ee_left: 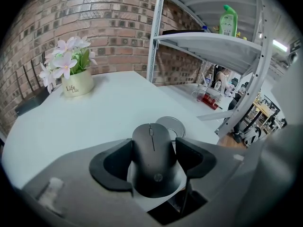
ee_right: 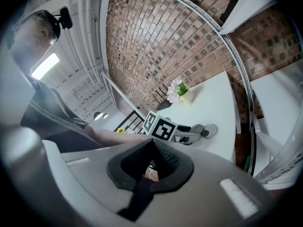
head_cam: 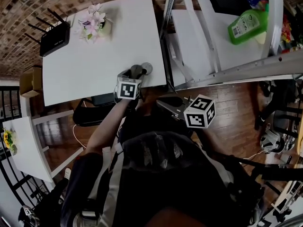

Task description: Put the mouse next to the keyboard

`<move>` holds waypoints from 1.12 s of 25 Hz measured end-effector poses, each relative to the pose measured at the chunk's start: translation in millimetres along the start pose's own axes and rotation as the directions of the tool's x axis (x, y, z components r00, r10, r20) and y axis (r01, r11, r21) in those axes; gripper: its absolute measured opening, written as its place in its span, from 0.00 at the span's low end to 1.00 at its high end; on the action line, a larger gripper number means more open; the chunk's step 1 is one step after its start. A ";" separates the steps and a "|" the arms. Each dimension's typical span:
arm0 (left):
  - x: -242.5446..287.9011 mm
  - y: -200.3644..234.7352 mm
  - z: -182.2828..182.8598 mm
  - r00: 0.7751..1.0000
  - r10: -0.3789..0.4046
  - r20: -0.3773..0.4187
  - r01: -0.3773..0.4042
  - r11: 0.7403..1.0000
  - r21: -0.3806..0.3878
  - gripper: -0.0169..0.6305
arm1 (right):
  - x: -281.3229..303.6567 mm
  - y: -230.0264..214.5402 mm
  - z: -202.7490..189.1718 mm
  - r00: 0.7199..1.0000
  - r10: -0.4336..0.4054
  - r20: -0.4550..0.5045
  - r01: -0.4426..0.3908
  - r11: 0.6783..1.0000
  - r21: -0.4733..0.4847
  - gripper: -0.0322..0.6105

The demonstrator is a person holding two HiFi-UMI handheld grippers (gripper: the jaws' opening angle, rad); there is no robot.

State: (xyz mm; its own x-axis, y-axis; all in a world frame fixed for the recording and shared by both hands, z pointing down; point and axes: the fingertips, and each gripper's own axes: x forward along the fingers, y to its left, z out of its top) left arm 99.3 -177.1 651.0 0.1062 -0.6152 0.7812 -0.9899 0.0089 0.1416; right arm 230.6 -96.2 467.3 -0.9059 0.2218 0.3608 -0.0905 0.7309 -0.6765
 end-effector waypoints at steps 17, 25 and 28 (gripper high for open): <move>9.6 2.2 4.7 0.998 -0.043 -0.045 0.048 0.993 0.105 0.49 | 21.0 10.8 -3.3 0.999 -0.018 -0.043 0.018 1.000 0.000 0.05; 10.0 5.1 11.5 0.997 -0.068 -0.038 0.070 0.997 0.042 0.48 | 26.0 13.5 7.0 0.999 -0.013 -0.051 0.014 1.000 0.024 0.05; 9.2 6.8 9.5 0.998 -0.058 -0.025 0.059 0.997 0.045 0.48 | 25.2 12.2 4.1 0.998 -0.019 -0.064 0.019 1.000 0.011 0.05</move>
State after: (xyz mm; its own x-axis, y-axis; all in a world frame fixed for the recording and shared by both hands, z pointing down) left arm 92.6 -190.2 653.3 0.1658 -0.5951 0.7864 -0.9851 -0.0627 0.1602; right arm 205.0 -84.4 465.6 -0.8756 0.2491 0.4139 -0.1124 0.7282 -0.6761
